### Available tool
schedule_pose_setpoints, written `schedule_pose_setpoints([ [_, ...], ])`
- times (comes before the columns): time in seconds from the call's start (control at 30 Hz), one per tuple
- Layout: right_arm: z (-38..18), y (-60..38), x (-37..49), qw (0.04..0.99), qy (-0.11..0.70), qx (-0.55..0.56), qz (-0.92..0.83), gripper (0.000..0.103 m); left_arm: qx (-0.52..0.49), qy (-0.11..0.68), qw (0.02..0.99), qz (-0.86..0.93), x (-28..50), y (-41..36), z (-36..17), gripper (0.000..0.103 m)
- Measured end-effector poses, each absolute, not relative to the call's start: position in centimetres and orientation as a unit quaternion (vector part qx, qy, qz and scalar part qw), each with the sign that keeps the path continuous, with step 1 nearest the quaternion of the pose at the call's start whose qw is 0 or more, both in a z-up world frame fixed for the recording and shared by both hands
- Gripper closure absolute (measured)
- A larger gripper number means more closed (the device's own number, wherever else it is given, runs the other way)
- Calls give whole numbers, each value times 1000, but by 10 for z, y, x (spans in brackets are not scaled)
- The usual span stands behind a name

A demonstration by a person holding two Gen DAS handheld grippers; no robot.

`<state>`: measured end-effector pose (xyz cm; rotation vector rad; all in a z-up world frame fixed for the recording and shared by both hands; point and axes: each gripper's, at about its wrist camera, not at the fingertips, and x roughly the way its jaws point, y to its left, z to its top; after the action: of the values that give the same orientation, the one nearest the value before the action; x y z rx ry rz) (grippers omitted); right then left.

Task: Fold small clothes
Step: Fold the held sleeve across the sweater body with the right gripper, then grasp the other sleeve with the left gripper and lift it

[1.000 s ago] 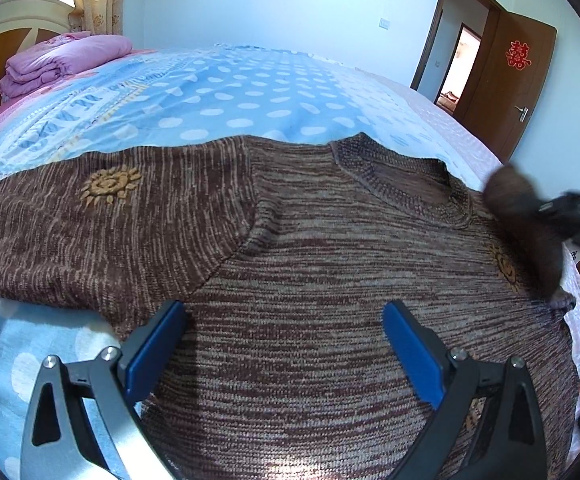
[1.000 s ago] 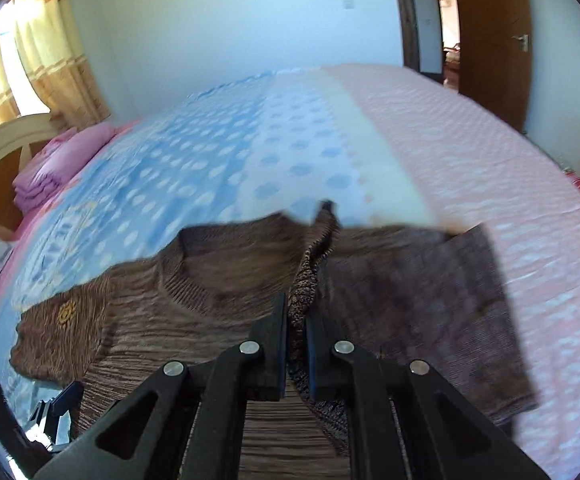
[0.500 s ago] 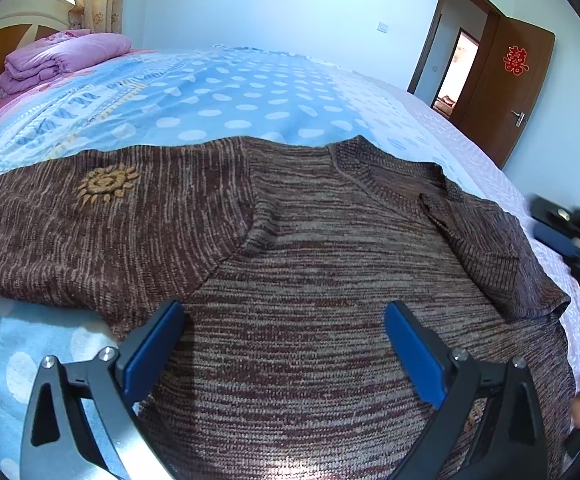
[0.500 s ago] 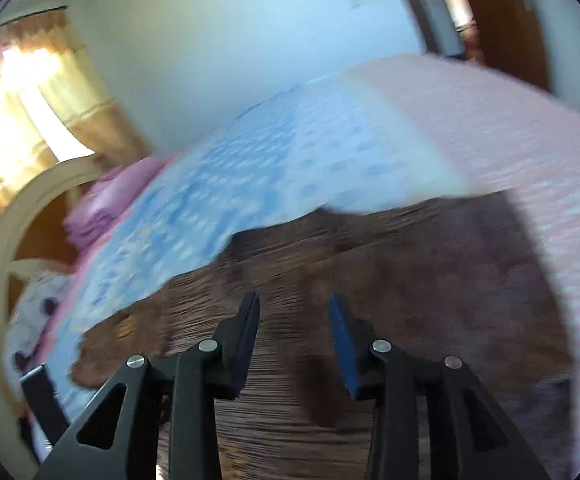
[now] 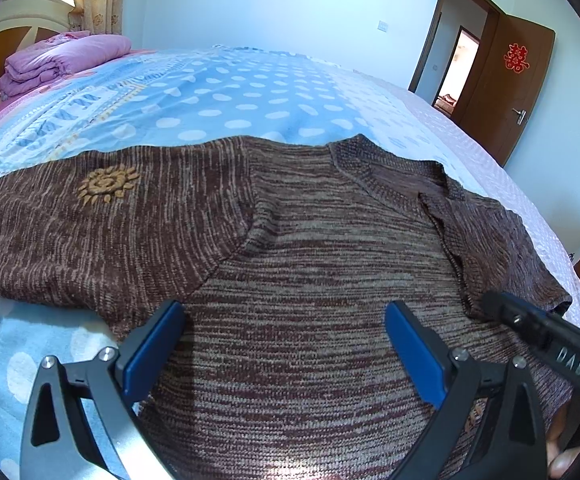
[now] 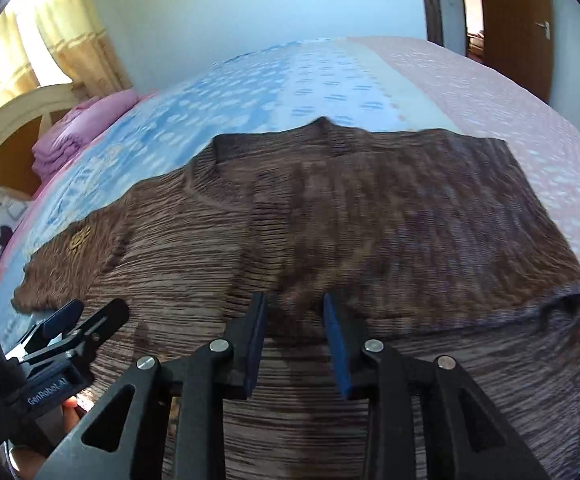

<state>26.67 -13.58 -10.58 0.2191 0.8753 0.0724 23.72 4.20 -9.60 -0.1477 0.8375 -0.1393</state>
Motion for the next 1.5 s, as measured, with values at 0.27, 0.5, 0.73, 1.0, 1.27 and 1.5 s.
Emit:
schedule_pose_setpoints([
  [0.27, -66, -190, 247, 923, 366, 121, -4, 73, -72, 406, 909, -68, 237, 42, -96, 0],
  [0.5, -111, -275, 225, 890, 429, 136, -67, 77, -70, 407, 908, -68, 238, 41, -97, 0],
  [0.73, -90, -245, 207, 913, 393, 77, -83, 77, -65, 409, 908, -65, 238, 40, -97, 0],
  [1.0, -109, -162, 251, 913, 403, 62, -4, 75, -60, 411, 907, -63, 239, 39, -98, 0],
  [1.27, -117, -147, 246, 918, 396, 30, -11, 57, -52, 428, 901, -48, 230, 46, -92, 4],
  [1.5, -118, -146, 246, 919, 393, 41, 13, 45, -156, 332, 926, 87, 193, 159, -51, 6],
])
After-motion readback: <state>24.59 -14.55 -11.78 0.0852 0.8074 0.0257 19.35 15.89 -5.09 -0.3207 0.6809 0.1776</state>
